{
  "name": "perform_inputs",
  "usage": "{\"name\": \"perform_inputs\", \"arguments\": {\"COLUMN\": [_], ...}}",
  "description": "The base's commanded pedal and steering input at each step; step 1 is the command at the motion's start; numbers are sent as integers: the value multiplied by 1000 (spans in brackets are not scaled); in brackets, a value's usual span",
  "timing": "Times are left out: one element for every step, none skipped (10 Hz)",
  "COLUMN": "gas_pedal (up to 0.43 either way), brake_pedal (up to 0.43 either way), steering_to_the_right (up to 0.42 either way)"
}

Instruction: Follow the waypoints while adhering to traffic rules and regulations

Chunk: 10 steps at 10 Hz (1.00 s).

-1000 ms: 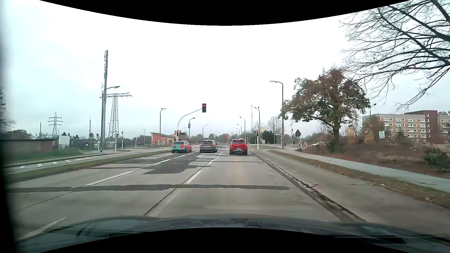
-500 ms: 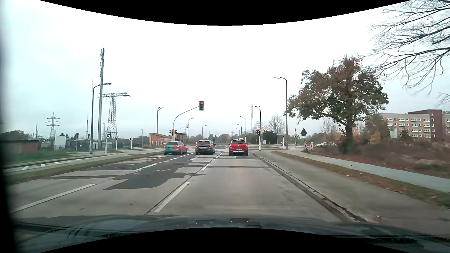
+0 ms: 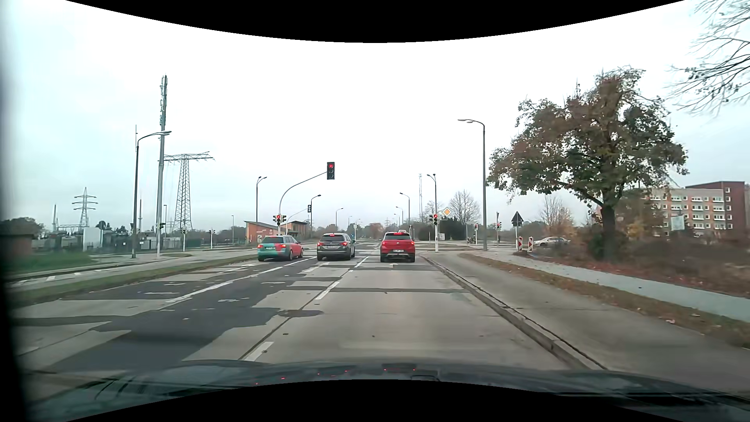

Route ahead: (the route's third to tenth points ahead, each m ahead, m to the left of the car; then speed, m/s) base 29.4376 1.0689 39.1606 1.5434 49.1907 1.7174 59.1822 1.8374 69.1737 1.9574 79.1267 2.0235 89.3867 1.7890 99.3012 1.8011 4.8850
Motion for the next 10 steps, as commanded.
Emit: {"name": "perform_inputs", "arguments": {"gas_pedal": [28,20,0,0,0,0,0,0,0,0], "brake_pedal": [0,0,0,0,0,0,0,0,18,24], "steering_to_the_right": [-5,-5,-5,-5,-7,-7,-7,-7,-8,-8]}}
